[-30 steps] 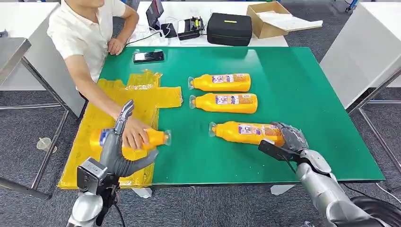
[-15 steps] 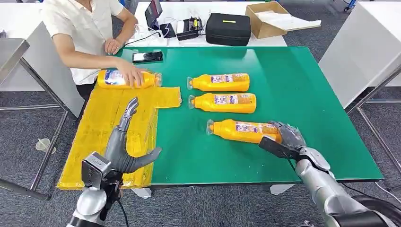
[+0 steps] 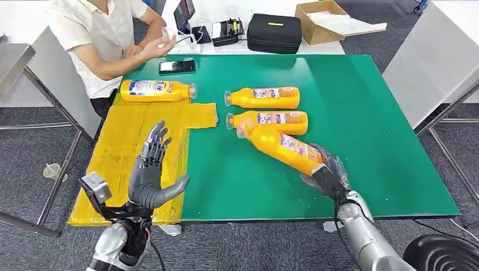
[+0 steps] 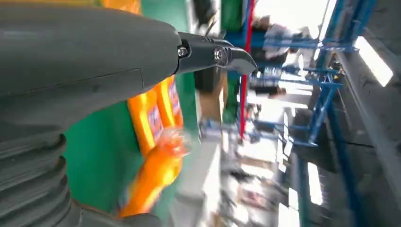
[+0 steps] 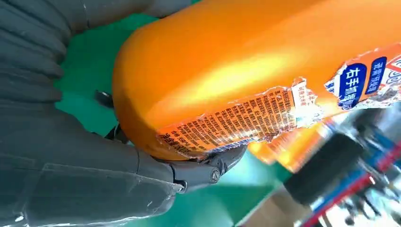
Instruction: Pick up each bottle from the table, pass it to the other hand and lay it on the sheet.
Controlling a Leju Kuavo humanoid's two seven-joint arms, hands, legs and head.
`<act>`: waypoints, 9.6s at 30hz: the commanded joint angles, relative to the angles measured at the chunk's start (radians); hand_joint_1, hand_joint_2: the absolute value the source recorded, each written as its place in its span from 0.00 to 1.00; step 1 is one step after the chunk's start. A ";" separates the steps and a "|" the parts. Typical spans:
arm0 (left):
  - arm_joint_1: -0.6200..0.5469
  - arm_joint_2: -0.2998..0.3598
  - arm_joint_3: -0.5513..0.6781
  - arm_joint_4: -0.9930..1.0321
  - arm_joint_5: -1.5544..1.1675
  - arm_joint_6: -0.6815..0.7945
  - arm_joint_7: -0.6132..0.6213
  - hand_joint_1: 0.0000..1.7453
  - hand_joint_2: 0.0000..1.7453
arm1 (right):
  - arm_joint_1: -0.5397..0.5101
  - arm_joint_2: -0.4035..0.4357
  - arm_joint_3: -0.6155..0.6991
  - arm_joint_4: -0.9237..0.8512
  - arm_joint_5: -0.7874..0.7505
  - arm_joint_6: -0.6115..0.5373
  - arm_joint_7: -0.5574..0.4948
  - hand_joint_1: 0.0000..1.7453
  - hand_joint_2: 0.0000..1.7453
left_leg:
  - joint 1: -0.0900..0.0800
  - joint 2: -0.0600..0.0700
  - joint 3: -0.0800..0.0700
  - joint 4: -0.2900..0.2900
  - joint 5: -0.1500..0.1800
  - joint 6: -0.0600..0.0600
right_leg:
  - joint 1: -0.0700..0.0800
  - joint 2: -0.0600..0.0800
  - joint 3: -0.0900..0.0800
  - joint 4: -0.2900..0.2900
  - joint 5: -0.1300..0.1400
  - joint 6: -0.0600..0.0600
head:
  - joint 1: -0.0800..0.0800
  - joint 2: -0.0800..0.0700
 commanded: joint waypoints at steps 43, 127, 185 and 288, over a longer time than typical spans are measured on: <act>-0.304 -0.150 -0.009 0.501 -0.017 -0.133 -0.134 0.00 1.00 | -0.052 0.217 0.410 -0.138 -0.194 0.175 -0.001 1.00 1.00 | 0.001 0.002 0.000 0.001 -0.001 -0.001 | 0.002 0.001 0.000 0.000 -0.001 -0.003 | 0.000 0.000; -0.727 0.059 -0.363 0.998 -1.156 0.106 0.219 1.00 1.00 | 0.012 0.291 -0.148 -0.175 -0.246 -0.411 -0.001 0.00 0.00 | 0.003 0.003 0.002 0.003 -0.001 -0.001 | 0.003 0.001 0.002 0.002 -0.001 -0.005 | 0.000 0.000; -0.462 0.199 -0.274 0.456 -0.673 -0.037 0.073 0.00 1.00 | -0.140 0.183 0.025 0.174 0.114 -0.533 -0.001 0.00 1.00 | 0.001 0.006 0.002 -0.001 0.002 -0.001 | 0.001 0.005 0.001 -0.001 0.001 -0.003 | 0.000 0.000; -0.206 -0.117 -0.107 0.470 0.120 0.043 0.095 0.00 1.00 | -0.179 0.185 -0.044 0.056 -0.024 0.359 0.110 1.00 1.00 | 0.001 0.004 0.002 0.000 0.004 -0.001 | 0.002 0.001 0.001 0.000 0.004 -0.003 | 0.000 0.000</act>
